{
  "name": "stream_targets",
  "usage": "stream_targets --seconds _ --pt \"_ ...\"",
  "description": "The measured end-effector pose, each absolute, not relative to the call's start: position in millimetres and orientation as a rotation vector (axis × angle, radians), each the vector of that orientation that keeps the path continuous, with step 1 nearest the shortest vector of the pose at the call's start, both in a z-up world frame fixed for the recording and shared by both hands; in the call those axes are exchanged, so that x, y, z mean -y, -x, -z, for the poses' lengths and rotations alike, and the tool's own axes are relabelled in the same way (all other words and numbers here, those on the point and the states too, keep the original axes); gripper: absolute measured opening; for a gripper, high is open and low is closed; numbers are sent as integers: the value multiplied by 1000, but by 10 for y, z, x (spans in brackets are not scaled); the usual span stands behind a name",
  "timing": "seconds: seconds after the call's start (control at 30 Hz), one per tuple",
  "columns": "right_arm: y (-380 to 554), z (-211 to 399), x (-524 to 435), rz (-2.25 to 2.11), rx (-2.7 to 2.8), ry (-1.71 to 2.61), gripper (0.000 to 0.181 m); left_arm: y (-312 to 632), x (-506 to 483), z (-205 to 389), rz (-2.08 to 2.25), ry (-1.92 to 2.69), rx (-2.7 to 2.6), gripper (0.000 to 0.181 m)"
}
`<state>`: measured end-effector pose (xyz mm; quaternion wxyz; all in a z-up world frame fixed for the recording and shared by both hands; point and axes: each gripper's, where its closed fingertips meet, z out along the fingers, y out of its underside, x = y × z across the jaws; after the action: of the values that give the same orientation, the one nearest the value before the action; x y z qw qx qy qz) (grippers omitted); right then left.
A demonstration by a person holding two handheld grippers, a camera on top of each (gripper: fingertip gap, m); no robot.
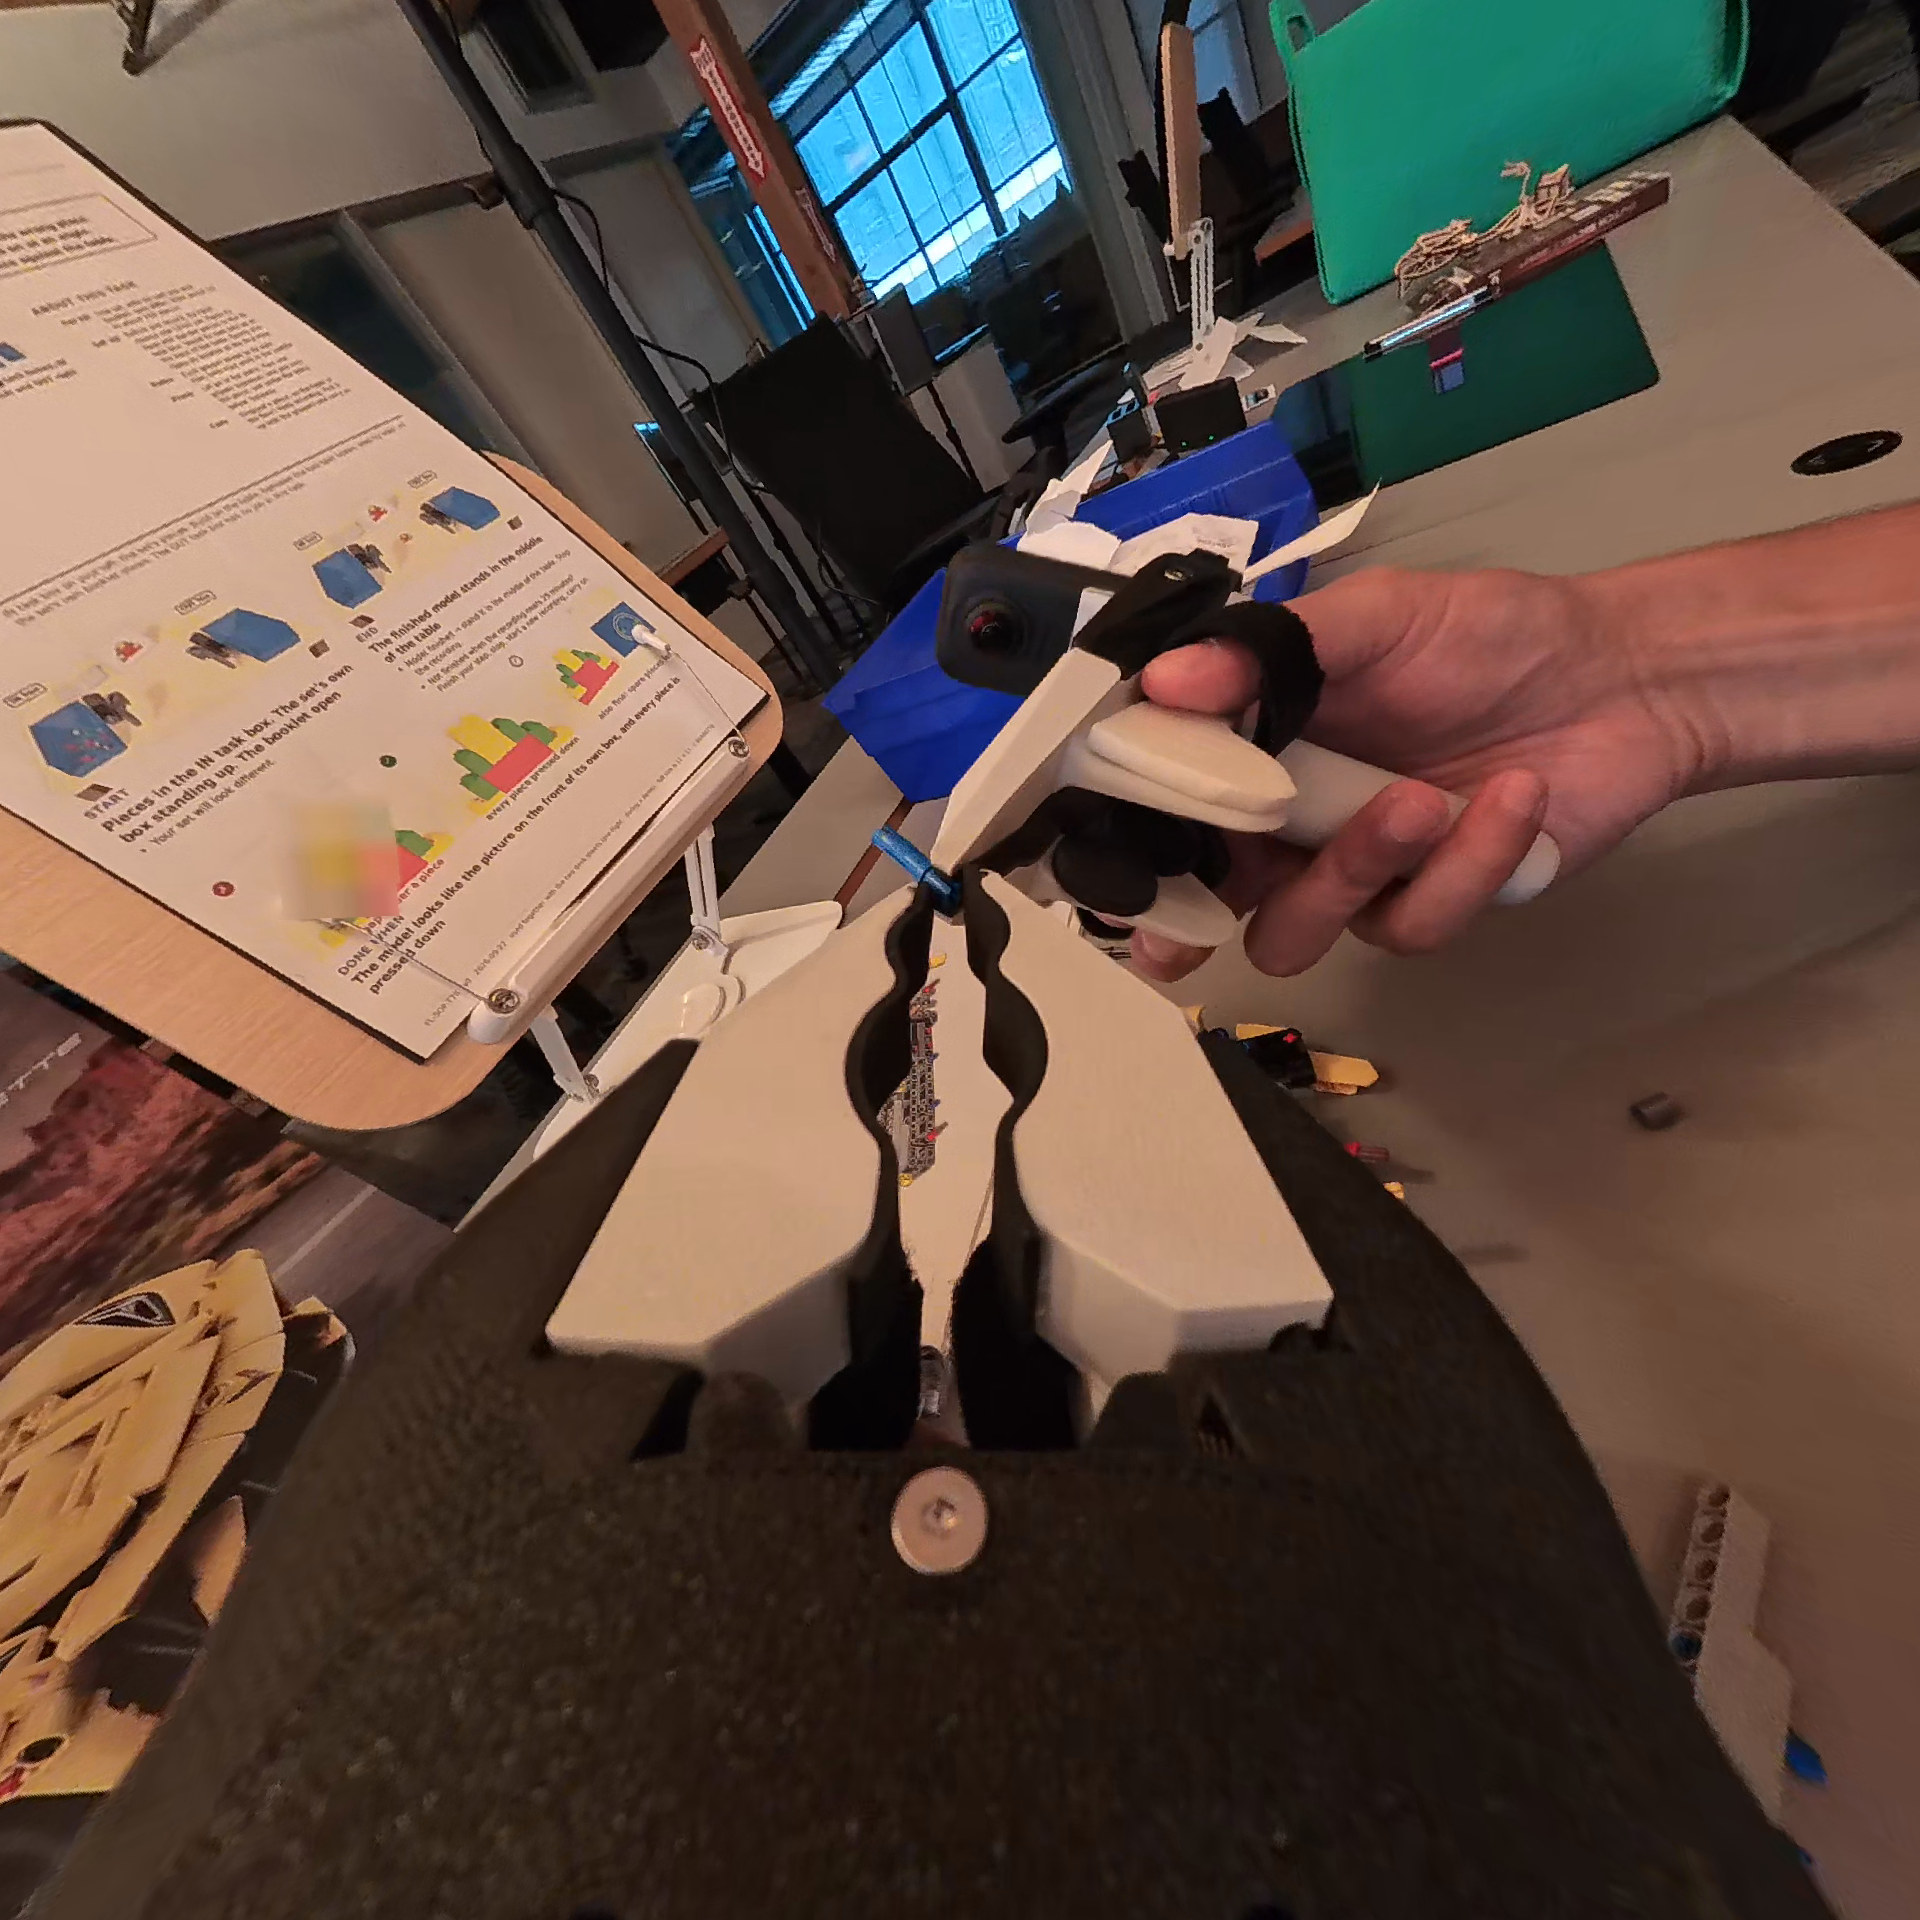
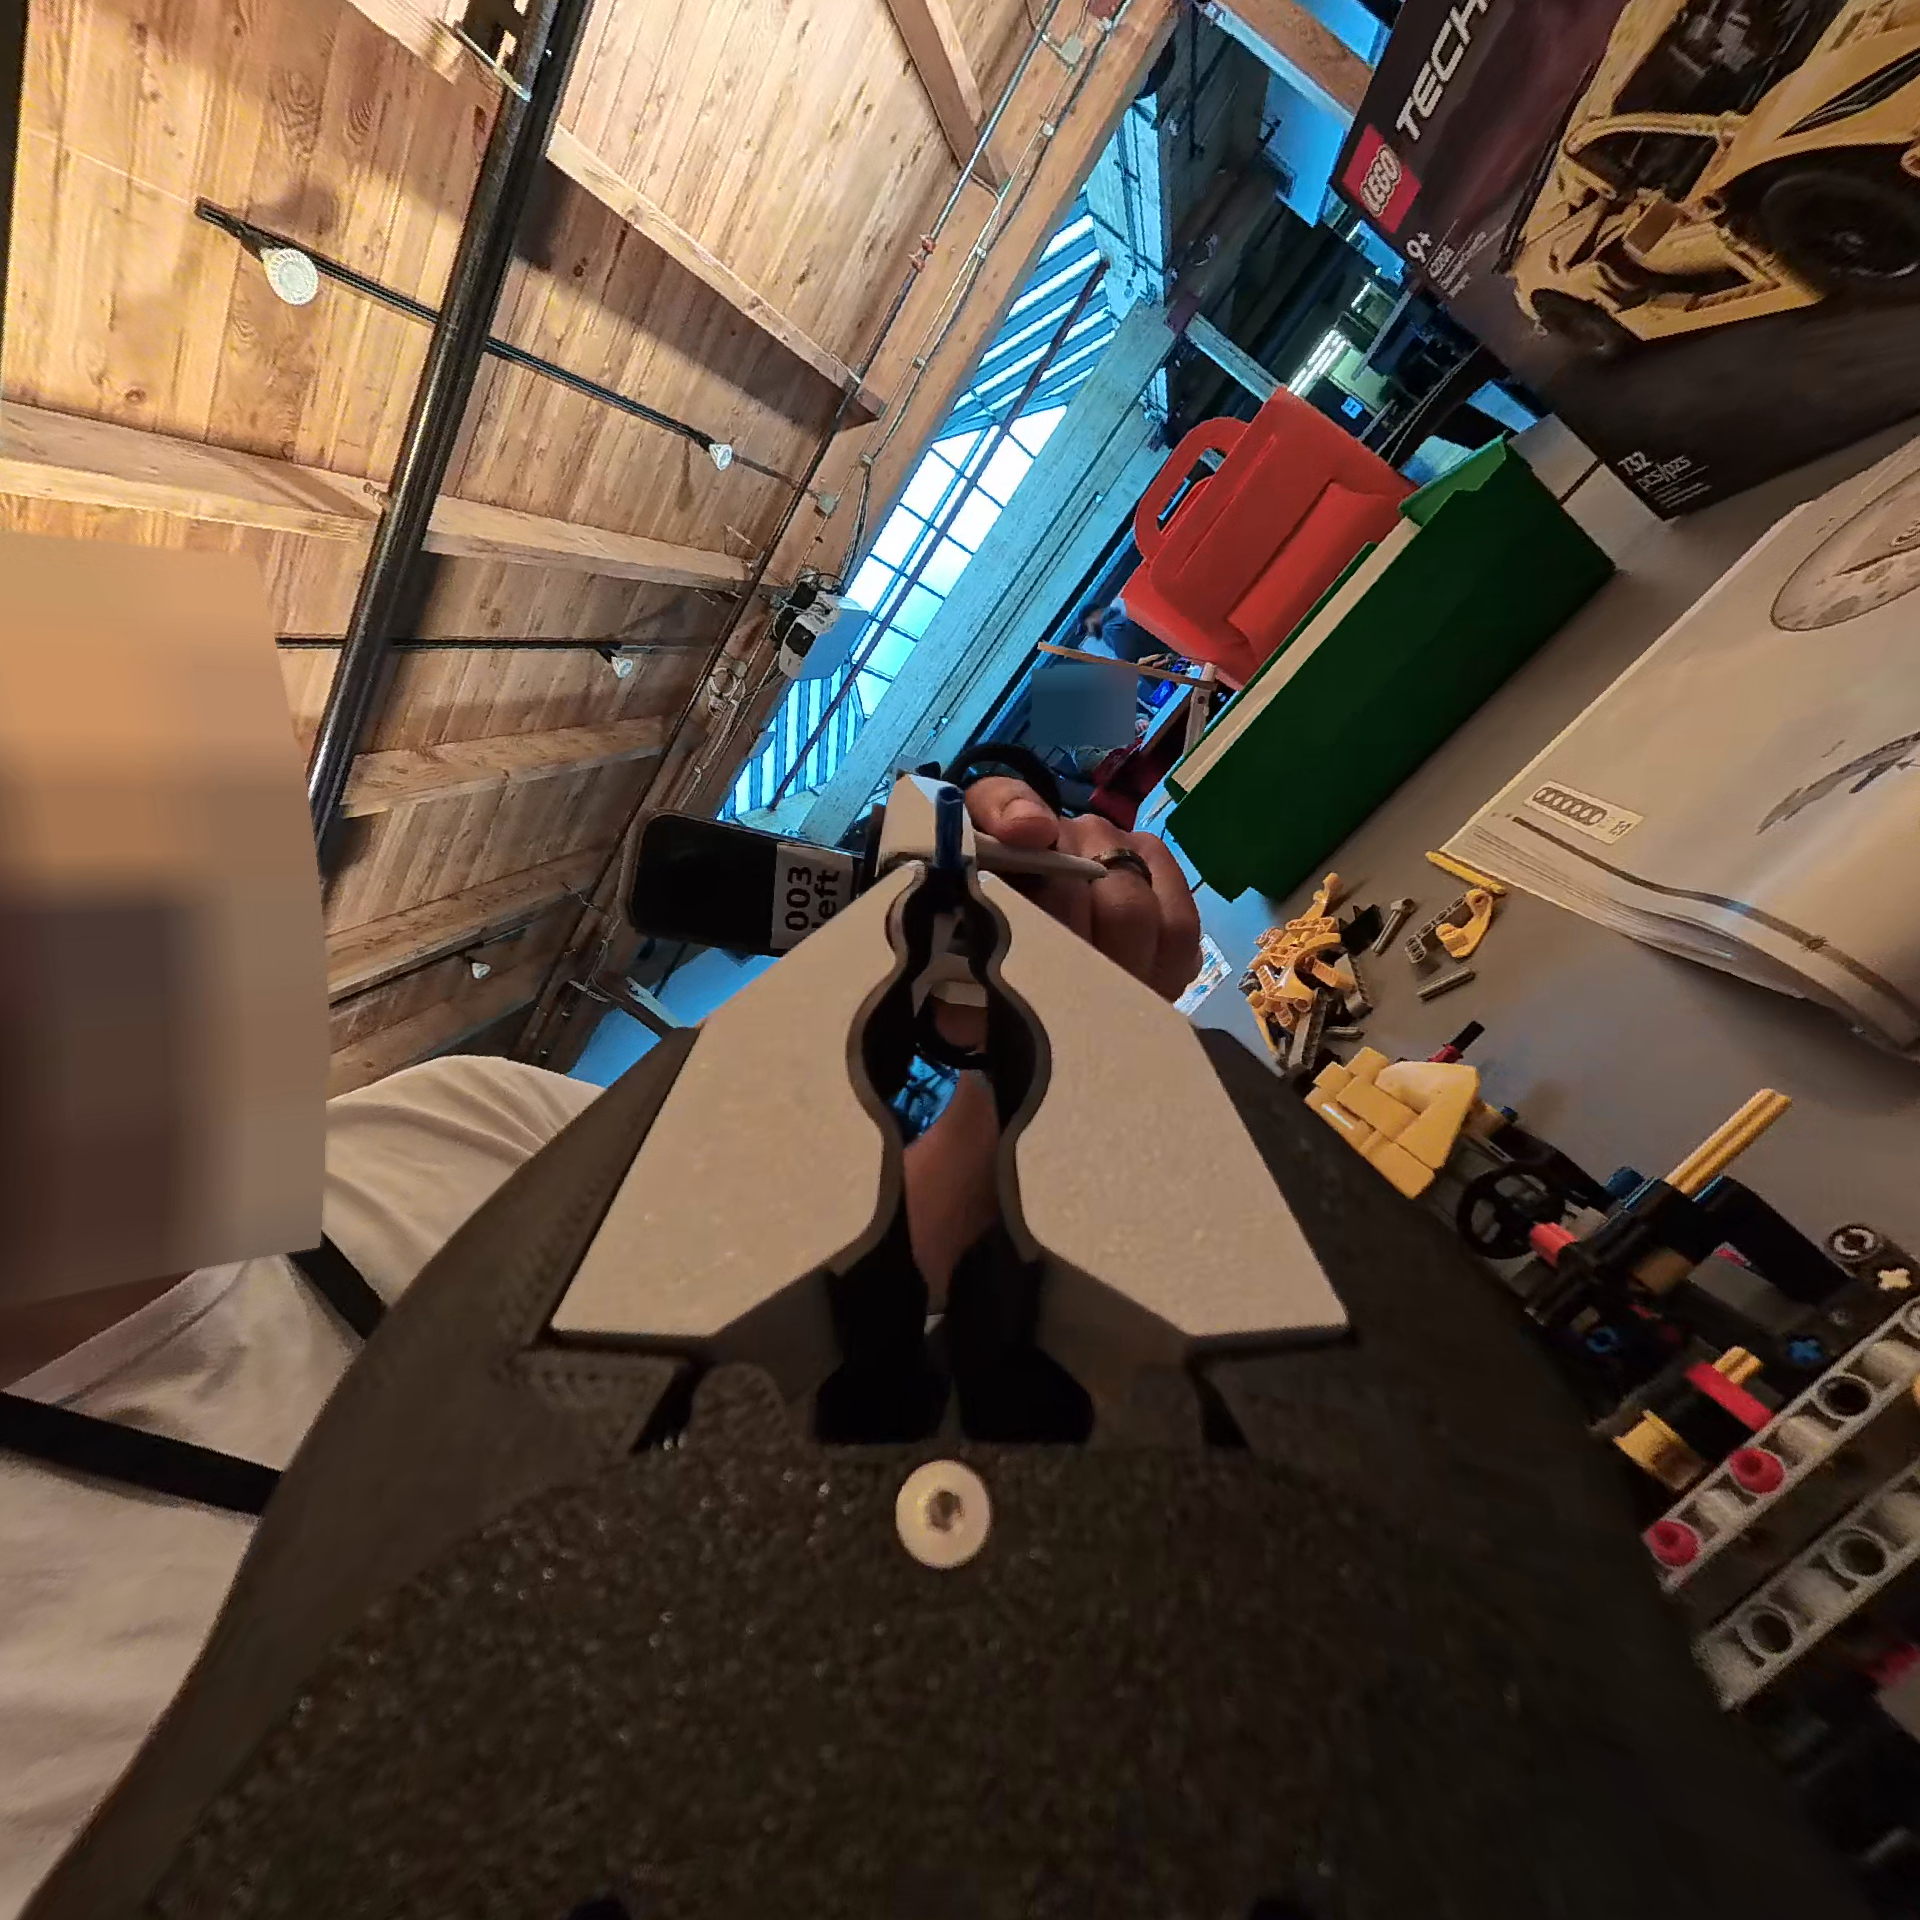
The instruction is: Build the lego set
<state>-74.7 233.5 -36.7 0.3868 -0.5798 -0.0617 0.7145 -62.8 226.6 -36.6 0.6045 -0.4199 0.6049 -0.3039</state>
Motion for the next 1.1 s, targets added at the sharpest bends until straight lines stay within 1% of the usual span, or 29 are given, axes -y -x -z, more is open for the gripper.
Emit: stream_targets --seconds 0.03,0.23,0.27,0.33,0.4,0.47,0.53,0.7,0.73,0.77,0.8,0.83,0.87,0.9,0.93,1.1 --pt "746 367 -2332 -1831 152 1475 3 629 -2262 366 700 968 -1401 5" --pt "726 372 -2315 -1836 165 1483 4 614 -2250 374 680 952 -1400 5" --pt "714 353 -2312 -1846 160 1469 13 614 -2252 375 677 950 -1399 5" --pt "664 306 -2305 -1889 137 1437 18 615 -2254 369 675 948 -1394 5" --pt "628 327 -2326 -1849 132 1448 12 614 -2250 374 671 946 -1398 5" --pt "626 328 -2328 -1846 128 1454 13 605 -2232 386 669 939 -1408 5" --pt "643 337 -2328 -1841 130 1463 10 594 -2214 420 655 934 -1429 5" --pt "609 414 -2437 -1643 110 1521 3 571 -2308 472 609 978 -1407 5" --pt "595 418 -2472 -1598 91 1516 3 559 -2348 472 598 996 -1380 9" --pt "585 409 -2491 -1581 71 1504 3 540 -2365 474 589 1005 -1364 21" --pt "568 390 -2508 -1580 41 1484 3 521 -2376 474 571 1007 -1351 27" --pt "559 377 -2514 -1595 17 1466 3 508 -2394 462 545 1001 -1330 27" --pt "562 364 -2507 -1630 5 1450 3 498 -2407 452 522 992 -1311 26" --pt "568 357 -2500 -1666 -5 1439 3 495 -2420 439 505 985 -1291 19" --pt "570 359 -2499 -1684 -14 1433 3 495 -2421 427 498 973 -1277 7" --pt "559 328 -2487 -1689 0 1425 4 496 -2395 388 480 924 -1262 4"
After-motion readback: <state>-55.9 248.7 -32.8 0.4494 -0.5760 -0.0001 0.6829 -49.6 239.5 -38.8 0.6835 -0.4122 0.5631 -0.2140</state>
